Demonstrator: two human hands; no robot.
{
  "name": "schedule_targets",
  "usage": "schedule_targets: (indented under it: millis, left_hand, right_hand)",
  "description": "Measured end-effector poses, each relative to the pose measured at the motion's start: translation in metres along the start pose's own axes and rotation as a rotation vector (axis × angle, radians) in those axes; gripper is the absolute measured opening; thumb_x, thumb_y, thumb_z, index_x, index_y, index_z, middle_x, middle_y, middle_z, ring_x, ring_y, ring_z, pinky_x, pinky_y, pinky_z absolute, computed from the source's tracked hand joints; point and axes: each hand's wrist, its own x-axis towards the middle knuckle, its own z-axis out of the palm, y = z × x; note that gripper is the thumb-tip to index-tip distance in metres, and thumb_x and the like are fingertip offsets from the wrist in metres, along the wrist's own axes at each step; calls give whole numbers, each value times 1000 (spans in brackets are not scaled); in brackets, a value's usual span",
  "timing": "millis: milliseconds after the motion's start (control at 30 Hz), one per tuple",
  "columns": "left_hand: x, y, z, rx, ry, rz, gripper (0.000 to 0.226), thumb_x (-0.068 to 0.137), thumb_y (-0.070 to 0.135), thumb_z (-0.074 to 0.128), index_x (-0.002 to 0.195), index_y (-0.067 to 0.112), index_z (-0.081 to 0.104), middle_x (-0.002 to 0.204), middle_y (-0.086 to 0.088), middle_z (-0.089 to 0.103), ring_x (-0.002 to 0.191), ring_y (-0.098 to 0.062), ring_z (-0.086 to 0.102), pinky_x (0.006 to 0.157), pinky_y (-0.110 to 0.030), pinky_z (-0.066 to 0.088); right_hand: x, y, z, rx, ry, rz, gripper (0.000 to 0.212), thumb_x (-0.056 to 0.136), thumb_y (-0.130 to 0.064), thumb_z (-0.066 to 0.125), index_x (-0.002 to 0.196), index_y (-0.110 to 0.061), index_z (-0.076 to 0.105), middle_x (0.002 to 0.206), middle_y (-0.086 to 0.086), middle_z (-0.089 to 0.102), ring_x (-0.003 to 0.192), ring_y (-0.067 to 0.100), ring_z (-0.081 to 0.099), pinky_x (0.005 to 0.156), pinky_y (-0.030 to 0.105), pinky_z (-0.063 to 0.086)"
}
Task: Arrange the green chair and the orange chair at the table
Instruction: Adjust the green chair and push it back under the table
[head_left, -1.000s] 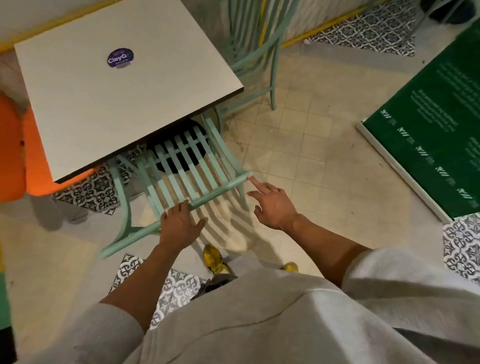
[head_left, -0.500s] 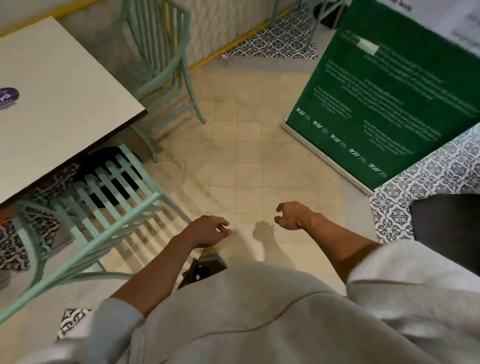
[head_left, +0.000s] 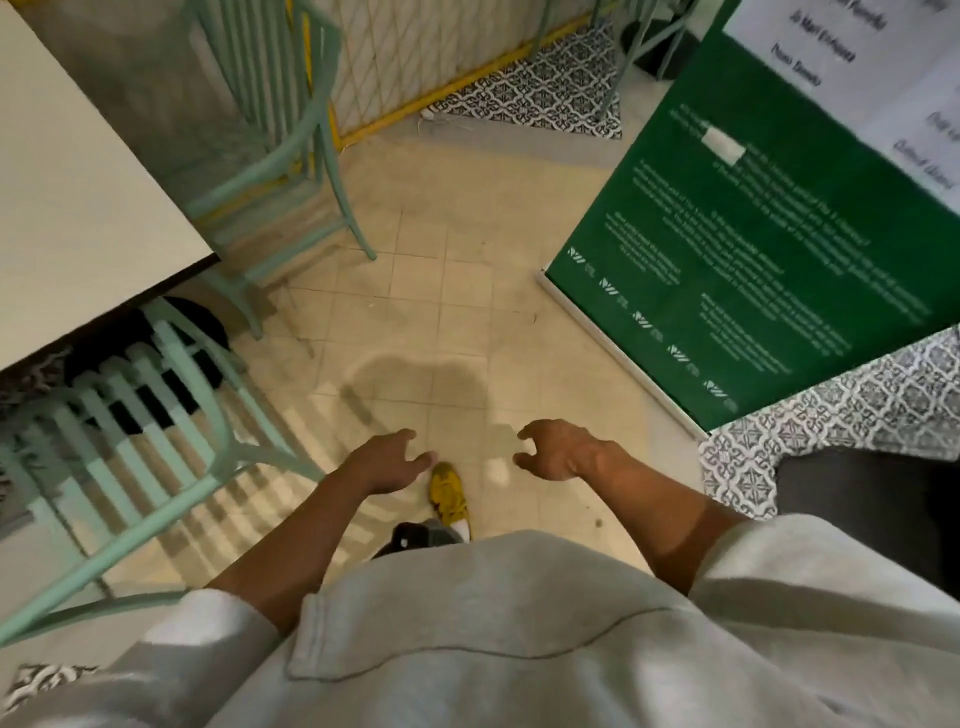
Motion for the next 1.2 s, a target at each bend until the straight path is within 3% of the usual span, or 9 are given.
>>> schedule_targets:
  millis: [133, 233, 333, 500, 700, 967, 1200]
  left_hand:
    - [31, 24, -23, -9, 20, -26, 85, 99, 72, 46, 165, 20, 33, 169, -5, 37, 153, -29, 36, 123, -45, 33]
    - [55, 42, -52, 75, 46, -42, 83, 99, 74, 45, 164, 22, 35, 168, -4, 38, 152, -28, 37, 121, -49, 33]
    - [72, 55, -79, 148, 107, -64, 83, 99, 73, 44, 165, 24, 30, 173, -1, 25, 159, -26, 22, 124, -56, 23]
    - [107, 76, -126, 257, 135, -146, 88, 96, 79, 38, 168, 32, 19, 177, 0, 10, 163, -27, 5, 125, -63, 10]
    - [151, 101, -160, 188, 177, -249, 87, 96, 81, 36, 167, 34, 21, 176, -1, 15, 162, -28, 10, 124, -65, 13]
    - [209, 171, -218, -90, 309, -413, 82, 94, 83, 35, 164, 40, 29, 176, 2, 17, 163, -26, 7, 125, -63, 9]
    - [244, 202, -284, -264, 438, -514, 87, 93, 84, 33, 164, 35, 30, 175, 2, 21, 161, -26, 12, 125, -60, 12]
  right_hand:
    - [27, 25, -65, 2, 33, 13, 70, 104, -60, 51, 162, -23, 40, 168, 3, 39, 152, 28, 40, 121, 45, 38]
    - [51, 37, -105, -39, 83, 9, 79, 101, -68, 51, 166, -27, 33, 176, 2, 19, 160, 28, 24, 125, 52, 31]
    - [74, 42, -131, -85, 102, -44, 86, 98, -74, 50, 168, -33, 25, 178, 0, 5, 163, 30, 10, 126, 63, 20]
    - [129, 51, -191, -101, 116, -150, 92, 94, -81, 48, 169, -33, 23, 178, 3, 6, 164, 33, 6, 126, 69, 10]
    - [208, 61, -278, -207, 74, -261, 89, 98, -77, 46, 169, -28, 24, 178, 5, 11, 163, 34, 8, 126, 68, 10]
    - [296, 71, -434, -404, 104, -426, 85, 98, -74, 47, 168, -28, 28, 176, 1, 17, 163, 29, 12, 127, 62, 9]
    - [356, 18, -560, -549, 177, -587, 87, 95, -81, 43, 166, -31, 32, 177, 0, 17, 162, 27, 14, 126, 61, 12]
